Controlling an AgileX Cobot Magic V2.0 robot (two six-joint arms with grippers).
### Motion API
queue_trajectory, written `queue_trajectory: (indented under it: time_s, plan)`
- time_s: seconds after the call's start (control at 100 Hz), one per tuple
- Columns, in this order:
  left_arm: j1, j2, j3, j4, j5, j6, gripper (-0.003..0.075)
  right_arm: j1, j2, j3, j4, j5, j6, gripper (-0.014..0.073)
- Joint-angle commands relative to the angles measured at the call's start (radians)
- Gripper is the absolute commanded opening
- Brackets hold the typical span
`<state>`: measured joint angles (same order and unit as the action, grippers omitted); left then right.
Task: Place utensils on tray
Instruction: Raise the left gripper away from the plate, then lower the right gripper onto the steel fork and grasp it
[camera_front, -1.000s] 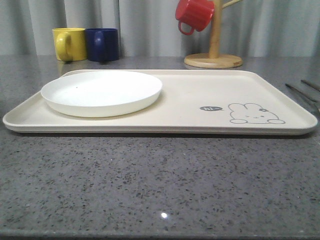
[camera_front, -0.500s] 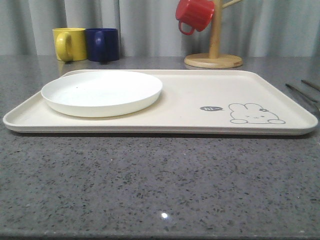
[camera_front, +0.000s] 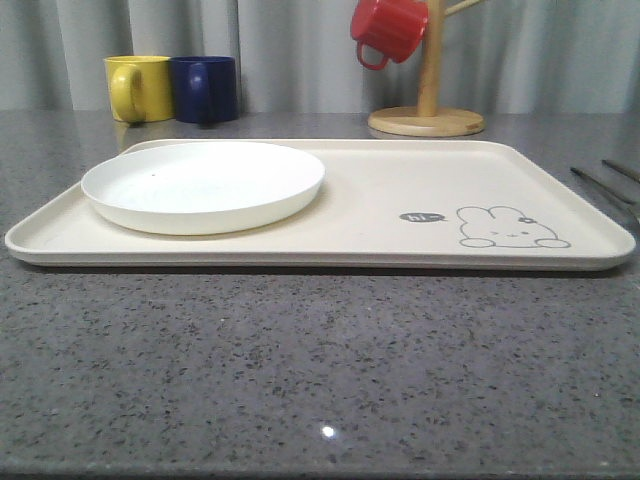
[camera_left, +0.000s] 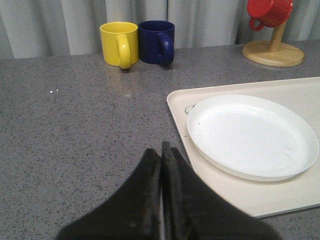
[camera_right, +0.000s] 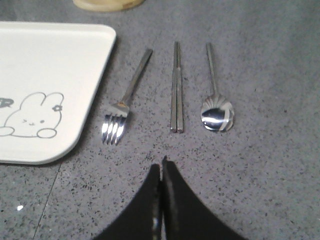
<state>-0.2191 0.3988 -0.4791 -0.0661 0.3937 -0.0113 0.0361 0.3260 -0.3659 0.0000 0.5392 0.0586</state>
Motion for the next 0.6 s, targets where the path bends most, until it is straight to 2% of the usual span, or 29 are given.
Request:
queue_trajectory:
  time_s: [0.0, 0.04, 0.11, 0.2, 0.27, 0.59]
  plan:
    - [-0.007, 0.010, -0.026, -0.003, -0.074, -0.007, -0.0019, -0.008, 0.134, -0.116, 0.000, 0.017, 0.000, -0.0048]
    - [-0.007, 0.010, -0.026, -0.003, -0.074, -0.007, -0.0019, -0.008, 0.192, -0.154, 0.000, 0.040, 0.000, -0.0017]
    - [-0.007, 0.010, -0.026, -0.003, -0.074, -0.007, -0.0019, -0.008, 0.290, -0.218, 0.000, 0.066, 0.000, 0.0099]
    - [-0.007, 0.010, -0.026, -0.003, -0.074, -0.007, -0.0019, -0.008, 0.401, -0.309, 0.000, 0.110, 0.000, 0.0333]
    - [-0.007, 0.010, -0.026, -0.003, -0.074, -0.007, -0.0019, -0.007, 0.483, -0.380, 0.000, 0.147, 0.000, 0.0445]
    - [-0.007, 0.010, -0.026, -0.003, -0.074, -0.007, -0.0019, -0.007, 0.847, -0.713, 0.087, 0.412, 0.000, 0.0445]
